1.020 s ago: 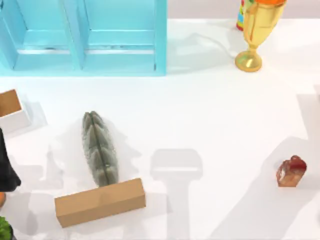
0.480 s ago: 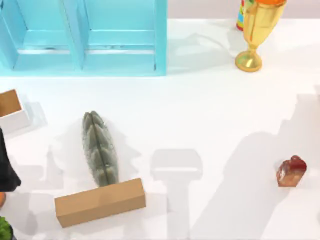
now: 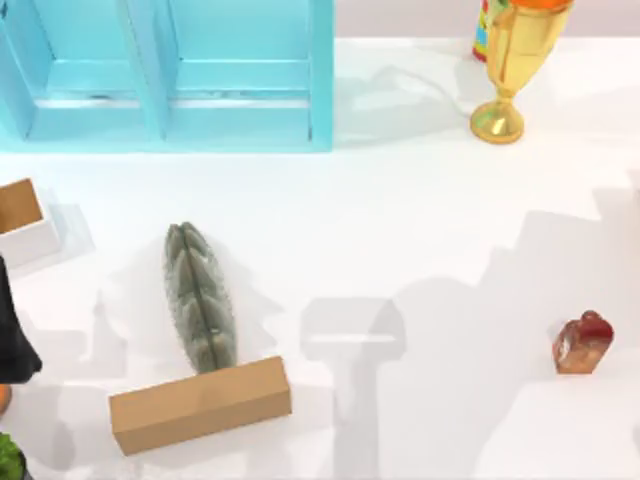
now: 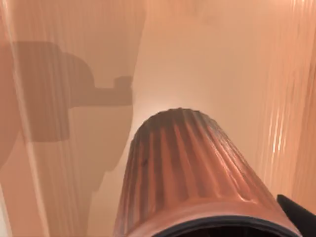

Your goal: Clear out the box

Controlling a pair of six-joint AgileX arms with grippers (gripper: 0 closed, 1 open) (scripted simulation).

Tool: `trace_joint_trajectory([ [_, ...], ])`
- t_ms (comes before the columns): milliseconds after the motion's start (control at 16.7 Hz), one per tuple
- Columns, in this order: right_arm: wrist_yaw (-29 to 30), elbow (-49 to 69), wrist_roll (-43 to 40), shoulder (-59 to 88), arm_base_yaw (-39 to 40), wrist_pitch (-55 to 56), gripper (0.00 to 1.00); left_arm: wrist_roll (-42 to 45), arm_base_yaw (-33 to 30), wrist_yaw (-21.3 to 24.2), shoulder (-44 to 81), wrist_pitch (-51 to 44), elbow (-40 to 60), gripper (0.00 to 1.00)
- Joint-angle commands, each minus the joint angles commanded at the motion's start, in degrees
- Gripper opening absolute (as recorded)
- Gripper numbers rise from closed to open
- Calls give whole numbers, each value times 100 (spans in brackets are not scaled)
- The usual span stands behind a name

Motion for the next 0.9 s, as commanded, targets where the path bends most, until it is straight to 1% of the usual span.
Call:
trace_joint_trajectory([
  [240,-2,-72,81,5,88,44,0,0,0,0,0,0,0,100],
  [420,13,-492,607,-171,631,257,0,0,0,0,0,0,0,100],
  [600,54,-1251,1606,-504,1684,638,0,0,0,0,0,0,0,100],
  [900,153,-3032,3943,-1251,4023,1463,0,0,0,0,0,0,0,100],
])
